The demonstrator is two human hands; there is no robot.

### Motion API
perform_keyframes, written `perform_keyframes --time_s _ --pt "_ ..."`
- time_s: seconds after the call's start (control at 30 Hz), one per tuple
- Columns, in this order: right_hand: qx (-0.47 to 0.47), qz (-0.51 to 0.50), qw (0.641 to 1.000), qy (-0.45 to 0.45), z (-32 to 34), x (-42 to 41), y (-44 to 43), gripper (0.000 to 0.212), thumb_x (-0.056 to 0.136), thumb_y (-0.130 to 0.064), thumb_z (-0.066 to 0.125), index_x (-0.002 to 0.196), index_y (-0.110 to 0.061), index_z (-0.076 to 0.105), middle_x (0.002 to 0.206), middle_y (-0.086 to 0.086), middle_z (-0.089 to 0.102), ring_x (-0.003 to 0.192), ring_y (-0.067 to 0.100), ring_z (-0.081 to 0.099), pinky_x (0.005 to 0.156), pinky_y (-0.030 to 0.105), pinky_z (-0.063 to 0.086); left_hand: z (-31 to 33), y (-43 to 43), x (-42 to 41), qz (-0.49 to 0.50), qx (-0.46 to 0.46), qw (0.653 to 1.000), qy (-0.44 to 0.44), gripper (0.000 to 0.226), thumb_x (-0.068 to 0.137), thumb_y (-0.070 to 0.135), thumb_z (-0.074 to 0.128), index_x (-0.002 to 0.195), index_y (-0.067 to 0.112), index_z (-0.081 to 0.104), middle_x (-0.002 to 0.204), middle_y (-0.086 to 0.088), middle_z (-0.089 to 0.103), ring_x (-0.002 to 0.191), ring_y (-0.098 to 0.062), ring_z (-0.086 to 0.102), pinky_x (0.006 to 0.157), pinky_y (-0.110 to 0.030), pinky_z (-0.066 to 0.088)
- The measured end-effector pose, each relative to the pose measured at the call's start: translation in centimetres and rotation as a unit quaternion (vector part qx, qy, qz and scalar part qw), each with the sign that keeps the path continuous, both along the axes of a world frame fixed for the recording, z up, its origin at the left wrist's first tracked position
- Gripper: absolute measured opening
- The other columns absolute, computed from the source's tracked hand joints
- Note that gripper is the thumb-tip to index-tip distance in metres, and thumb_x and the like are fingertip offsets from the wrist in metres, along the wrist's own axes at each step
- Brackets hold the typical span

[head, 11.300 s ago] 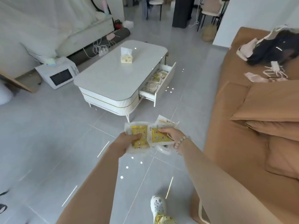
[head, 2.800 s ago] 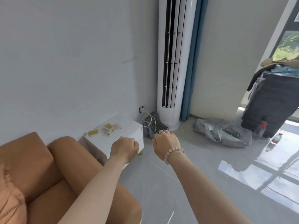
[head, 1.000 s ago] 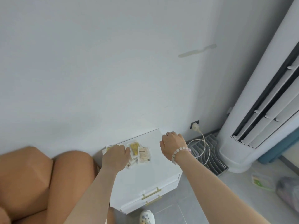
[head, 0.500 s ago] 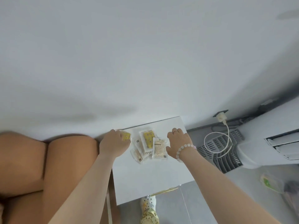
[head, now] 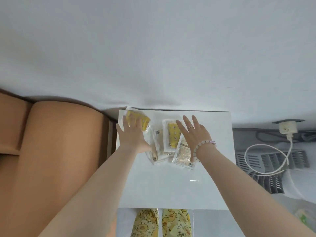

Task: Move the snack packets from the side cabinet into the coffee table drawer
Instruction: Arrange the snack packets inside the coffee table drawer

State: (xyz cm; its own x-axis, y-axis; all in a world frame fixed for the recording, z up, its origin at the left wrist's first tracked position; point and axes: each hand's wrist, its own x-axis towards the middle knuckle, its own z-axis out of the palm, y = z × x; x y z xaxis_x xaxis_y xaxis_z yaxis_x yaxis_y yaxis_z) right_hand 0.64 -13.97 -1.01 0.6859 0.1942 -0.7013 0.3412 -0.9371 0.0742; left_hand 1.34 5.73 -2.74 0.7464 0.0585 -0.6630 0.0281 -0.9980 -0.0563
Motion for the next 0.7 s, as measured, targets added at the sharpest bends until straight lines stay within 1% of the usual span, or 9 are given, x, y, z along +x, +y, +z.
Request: perform_keyframes --time_s 0.13,0.23,0.37,0.43,0.47,0.5,0.57,0.63,0.7 --pt "0.029 0.074 0.997 -0.005 -3.8 1.8 1.7 0.086 0.096 -0.019 0.049 0.148 -0.024 -0.019 0.155 0.002 -0.025 0.144 0.033 -0.016 0.119 0.042 0.009 -4.6 -2.2 0.5 0.034 -0.039 0.999 0.012 0.140 0.054 0.070 0.074 0.149 0.016 -0.015 0.157 -0.008 -0.011 0.143 -0.038 -0.018 0.112 -0.060 -0.003" --pt "0.036 0.109 0.993 -0.011 -5.4 1.8 1.9 0.079 0.099 -0.027 0.042 0.147 -0.025 -0.020 0.155 -0.002 -0.027 0.144 0.032 -0.016 0.119 0.044 0.009 -6.4 -3.1 0.7 0.056 -0.064 0.996 0.003 0.150 0.047 0.076 0.073 0.147 0.019 -0.024 0.156 -0.007 -0.021 0.141 -0.040 -0.023 0.111 -0.062 -0.003" --pt "0.030 0.117 0.993 0.011 -6.2 1.6 1.2 0.093 0.093 -0.032 0.054 0.148 -0.021 -0.020 0.156 -0.001 -0.024 0.145 0.031 -0.014 0.119 0.044 0.010 -7.1 -3.3 0.9 0.058 -0.075 0.995 -0.001 0.154 0.043 0.076 0.074 0.146 0.023 -0.027 0.152 -0.008 -0.033 0.138 -0.042 -0.028 0.111 -0.064 -0.001" --pt "0.013 0.120 0.993 0.010 -6.4 1.5 0.7 0.109 0.083 -0.040 0.065 0.148 -0.018 -0.020 0.156 0.002 -0.021 0.145 0.032 -0.012 0.119 0.043 0.008 -6.9 -3.2 0.9 0.047 -0.074 0.996 0.010 0.154 0.042 0.078 0.073 0.146 0.024 -0.027 0.151 -0.009 -0.035 0.138 -0.042 -0.029 0.110 -0.065 0.000" --pt "0.002 0.114 0.993 0.008 -6.5 1.4 0.3 0.117 0.078 -0.045 0.070 0.148 -0.016 -0.019 0.157 0.004 -0.019 0.145 0.033 -0.011 0.118 0.043 0.007 -6.8 -3.1 0.9 0.040 -0.072 0.996 0.017 0.153 0.042 0.078 0.073 0.146 0.025 -0.027 0.151 -0.010 -0.036 0.137 -0.043 -0.029 0.110 -0.065 0.001" --pt "-0.008 0.099 0.995 0.003 -6.6 1.1 -0.2 0.120 0.075 -0.049 0.071 0.149 -0.014 -0.017 0.157 0.005 -0.015 0.145 0.033 -0.009 0.118 0.043 0.006 -6.8 -3.1 0.9 0.034 -0.070 0.997 0.021 0.153 0.042 0.078 0.073 0.146 0.026 -0.026 0.150 -0.012 -0.036 0.137 -0.044 -0.029 0.110 -0.065 0.001" --pt "-0.019 0.050 0.998 -0.018 -6.8 0.4 -1.1 0.119 0.072 -0.055 0.071 0.149 -0.010 -0.008 0.158 0.012 -0.003 0.146 0.033 -0.003 0.118 0.042 0.006 -6.7 -3.4 0.8 0.031 -0.068 0.997 0.020 0.152 0.042 0.078 0.073 0.147 0.026 -0.024 0.150 -0.014 -0.036 0.137 -0.045 -0.028 0.111 -0.064 0.003" --pt "-0.023 -0.002 0.999 -0.028 -6.7 -0.5 -1.9 0.120 0.066 -0.061 0.073 0.148 -0.006 0.004 0.155 0.014 0.014 0.145 0.031 0.009 0.117 0.039 0.010 -6.7 -4.1 0.4 0.034 -0.072 0.997 0.002 0.149 0.043 0.078 0.073 0.149 0.025 -0.018 0.151 -0.015 -0.033 0.138 -0.046 -0.026 0.112 -0.061 0.005" --pt "-0.009 -0.030 0.999 -0.034 -6.9 -1.3 -2.4 0.109 0.064 -0.065 0.071 0.142 -0.007 0.019 0.145 0.012 0.029 0.137 0.027 0.027 0.115 0.036 0.017 -7.0 -4.8 -0.3 0.036 -0.078 0.996 -0.025 0.142 0.047 0.078 0.071 0.151 0.024 -0.008 0.154 -0.014 -0.027 0.139 -0.045 -0.022 0.114 -0.057 0.007"
